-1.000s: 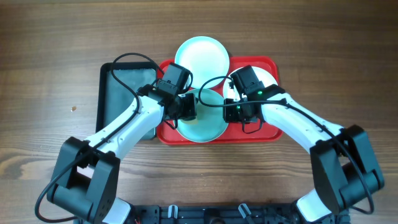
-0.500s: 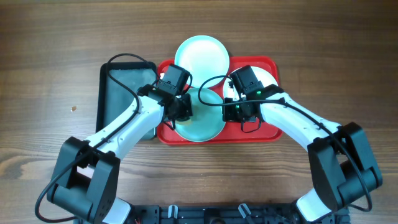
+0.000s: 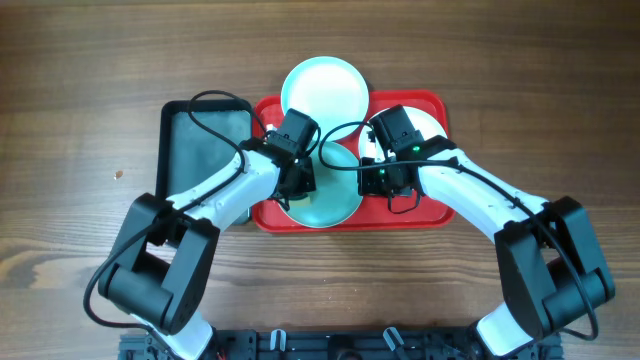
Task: Clean dirty plates on tray and stack at the side
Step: 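Scrub the held pale green plate with the sponge in the left gripper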
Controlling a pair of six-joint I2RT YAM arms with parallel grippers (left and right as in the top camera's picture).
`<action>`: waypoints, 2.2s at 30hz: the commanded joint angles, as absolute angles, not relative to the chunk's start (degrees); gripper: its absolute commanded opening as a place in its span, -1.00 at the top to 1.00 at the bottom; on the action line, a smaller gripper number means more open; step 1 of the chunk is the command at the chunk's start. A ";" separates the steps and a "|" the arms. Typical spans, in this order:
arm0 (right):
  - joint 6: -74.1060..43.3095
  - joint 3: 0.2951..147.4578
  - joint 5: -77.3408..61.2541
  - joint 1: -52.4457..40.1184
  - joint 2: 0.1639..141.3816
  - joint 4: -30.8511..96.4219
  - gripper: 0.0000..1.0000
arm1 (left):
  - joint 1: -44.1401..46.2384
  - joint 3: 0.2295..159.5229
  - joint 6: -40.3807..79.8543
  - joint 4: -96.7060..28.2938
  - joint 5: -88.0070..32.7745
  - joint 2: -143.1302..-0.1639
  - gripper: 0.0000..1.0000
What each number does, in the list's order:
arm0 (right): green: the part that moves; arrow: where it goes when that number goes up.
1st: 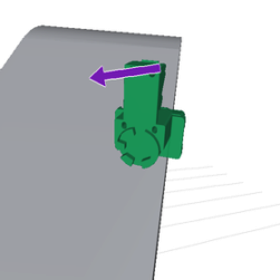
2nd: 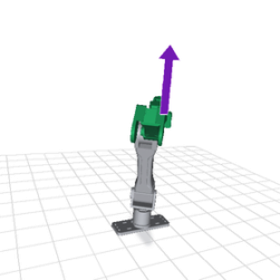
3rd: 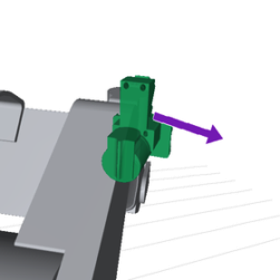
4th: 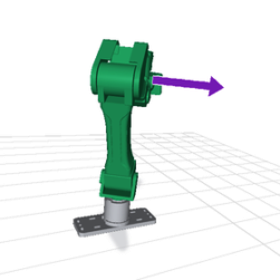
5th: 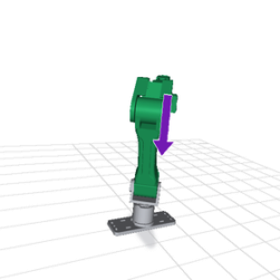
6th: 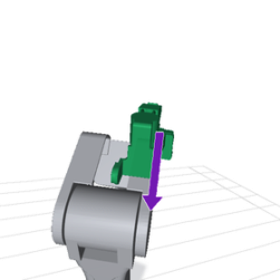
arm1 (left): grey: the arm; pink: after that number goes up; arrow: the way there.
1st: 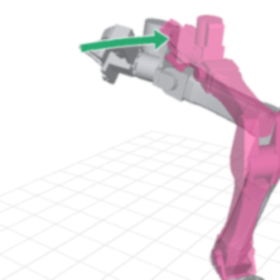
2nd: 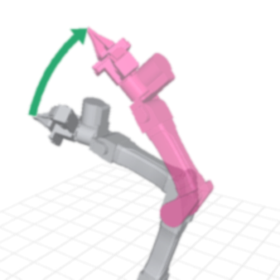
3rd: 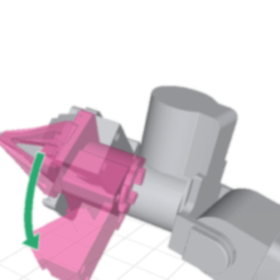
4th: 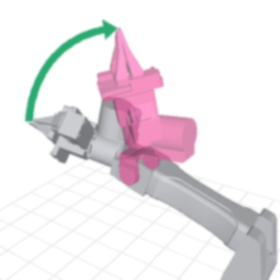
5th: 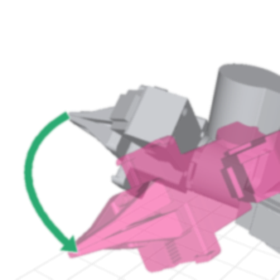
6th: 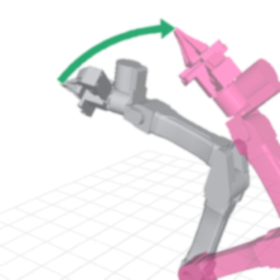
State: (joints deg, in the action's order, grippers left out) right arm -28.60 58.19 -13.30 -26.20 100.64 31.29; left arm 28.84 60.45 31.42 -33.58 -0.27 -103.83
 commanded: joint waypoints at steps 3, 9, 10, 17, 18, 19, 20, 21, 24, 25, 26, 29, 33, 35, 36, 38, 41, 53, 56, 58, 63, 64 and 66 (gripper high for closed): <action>-28.64 57.63 -16.21 -26.65 101.54 30.68 0.91 | 29.41 59.88 31.03 -33.28 -7.40 -110.61 0.92; -28.64 57.63 -16.38 -26.65 101.54 30.63 0.92 | 27.55 60.05 20.97 -29.93 -27.64 -109.19 0.92; -28.67 57.63 -16.38 -26.65 101.54 30.63 0.91 | 26.59 60.20 20.95 -29.91 -27.59 -107.87 0.92; -28.69 57.63 -16.38 -26.65 101.54 30.65 0.91 | 23.22 60.38 20.99 -31.09 -22.41 -96.51 0.92; -28.67 57.63 -16.38 -26.65 101.54 30.65 0.91 | 23.40 60.38 21.02 -31.81 -19.68 -96.29 0.92; -28.67 57.63 -16.38 -26.65 101.54 30.63 0.91 | 23.40 60.36 21.02 -32.64 -17.45 -96.33 0.92; -28.67 57.63 -16.38 -26.65 101.54 30.63 0.91 | 23.49 60.18 21.37 -34.00 -13.82 -96.55 0.92; -28.69 57.63 -16.38 -26.65 101.54 30.63 0.91 | 23.64 59.72 21.43 -34.57 -10.96 -96.55 0.92; -28.71 57.63 -16.43 -26.65 101.54 30.63 0.91 | 24.64 57.54 22.98 -33.47 -7.70 -96.60 0.92; -28.71 57.63 -16.43 -26.65 101.54 30.61 0.91 | 25.26 56.21 23.00 -32.25 -7.55 -96.60 0.92; -28.69 57.63 -16.49 -26.65 101.54 30.59 0.92 | 25.76 54.96 23.29 -30.92 -6.85 -96.73 0.92; -28.69 57.63 -16.60 -26.65 101.54 30.50 0.92 | 27.18 51.22 27.90 -25.93 -1.28 -96.82 0.92; -28.73 57.63 -16.64 -26.65 101.54 30.46 0.91 | 27.29 48.38 29.52 -23.18 -1.15 -96.82 0.92; -28.88 57.63 -16.82 -26.65 101.54 30.44 0.91 | 27.46 47.55 30.59 -22.39 -1.67 -96.82 0.92; -28.97 57.63 -16.82 -26.65 101.54 30.41 0.91 | 27.77 47.42 30.59 -22.22 -1.65 -96.86 0.92; -28.95 57.63 -16.82 -26.65 101.54 30.41 0.92 | 28.58 47.40 30.74 -22.02 -1.65 -96.88 0.92; -28.95 57.63 -16.82 -26.65 101.54 30.44 0.91 | 29.91 47.40 30.79 -21.37 -1.63 -97.56 0.92; -29.12 57.63 -16.80 -26.65 101.54 30.39 0.91 | 29.89 47.40 33.56 -20.51 -6.68 -99.90 0.92; -29.12 57.63 -16.82 -26.65 101.54 30.26 0.91 | 29.89 47.42 33.47 -19.90 -10.87 -99.85 0.92; -29.10 57.63 -16.80 -26.65 101.54 30.28 0.91 | 29.71 47.51 32.29 -20.12 -10.63 -98.26 0.92; -29.12 57.63 -16.80 -26.65 101.54 30.24 0.92 | 29.63 47.59 31.73 -20.34 -6.70 -85.38 0.92; -29.10 57.63 -16.80 -26.65 101.54 30.22 0.91 | 29.63 47.59 31.73 -20.84 -4.16 -82.52 0.92; -29.15 57.63 -16.80 -26.65 101.54 30.17 0.91 | 29.63 47.59 31.73 -21.71 -0.69 -81.10 0.92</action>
